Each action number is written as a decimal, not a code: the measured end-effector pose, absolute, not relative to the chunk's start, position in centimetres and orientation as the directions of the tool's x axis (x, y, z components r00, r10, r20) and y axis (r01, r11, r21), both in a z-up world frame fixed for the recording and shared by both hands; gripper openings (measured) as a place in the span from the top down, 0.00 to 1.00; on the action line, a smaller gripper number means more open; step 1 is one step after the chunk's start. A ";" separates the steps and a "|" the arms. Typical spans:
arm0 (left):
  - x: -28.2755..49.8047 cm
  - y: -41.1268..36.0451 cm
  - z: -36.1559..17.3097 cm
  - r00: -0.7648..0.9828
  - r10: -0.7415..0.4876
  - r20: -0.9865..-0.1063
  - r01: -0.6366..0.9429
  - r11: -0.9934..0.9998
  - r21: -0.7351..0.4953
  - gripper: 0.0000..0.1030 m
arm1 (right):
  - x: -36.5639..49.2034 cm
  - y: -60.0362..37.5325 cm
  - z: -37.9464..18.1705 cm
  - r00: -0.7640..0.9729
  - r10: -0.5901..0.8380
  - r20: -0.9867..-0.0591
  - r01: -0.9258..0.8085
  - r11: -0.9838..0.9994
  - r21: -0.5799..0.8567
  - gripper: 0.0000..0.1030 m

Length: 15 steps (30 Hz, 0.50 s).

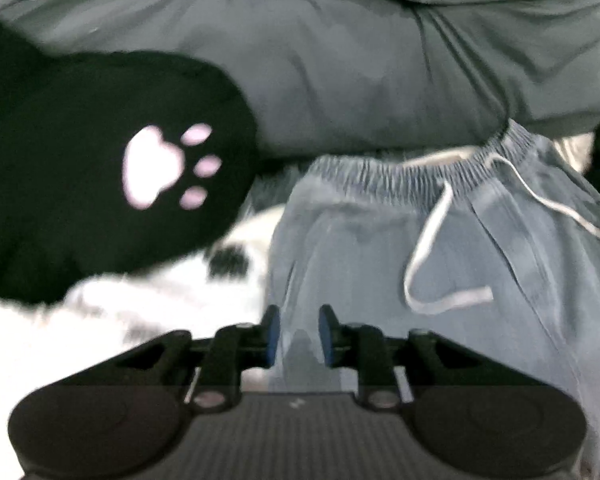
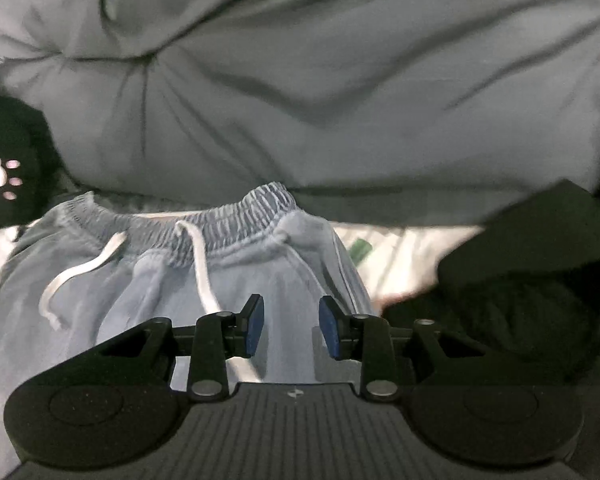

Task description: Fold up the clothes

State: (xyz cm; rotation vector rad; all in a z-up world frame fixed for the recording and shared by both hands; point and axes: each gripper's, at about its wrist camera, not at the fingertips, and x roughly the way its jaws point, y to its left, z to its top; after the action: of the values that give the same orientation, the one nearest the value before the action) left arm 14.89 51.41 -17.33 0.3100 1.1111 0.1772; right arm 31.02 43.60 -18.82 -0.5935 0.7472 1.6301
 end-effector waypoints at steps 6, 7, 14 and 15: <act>6.4 51.2 -16.0 0.398 0.281 -0.873 0.013 0.950 0.312 0.72 | 34.0 36.9 -18.4 -0.199 0.649 -0.734 -0.980 -0.113 0.166 0.63; 4.8 51.1 -15.9 0.386 0.284 -0.878 0.010 0.950 0.311 0.72 | 34.3 35.7 -18.6 -0.194 0.641 -0.742 -0.981 -0.119 0.154 0.63; -3.8 51.9 -16.5 0.296 0.313 -0.902 -0.039 0.948 0.316 0.68 | 36.8 28.1 -20.5 -0.166 0.550 -0.818 -0.986 -0.064 0.157 0.63; -4.6 52.1 -16.6 0.292 0.306 -0.906 -0.046 0.951 0.307 0.67 | 36.9 27.3 -20.7 -0.171 0.541 -0.824 -0.984 -0.050 0.172 0.63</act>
State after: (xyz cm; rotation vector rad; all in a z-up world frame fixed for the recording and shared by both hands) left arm -4.56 52.14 -16.64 0.2389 1.2555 0.2380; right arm 36.93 27.30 -20.68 -0.6813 0.8928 1.5545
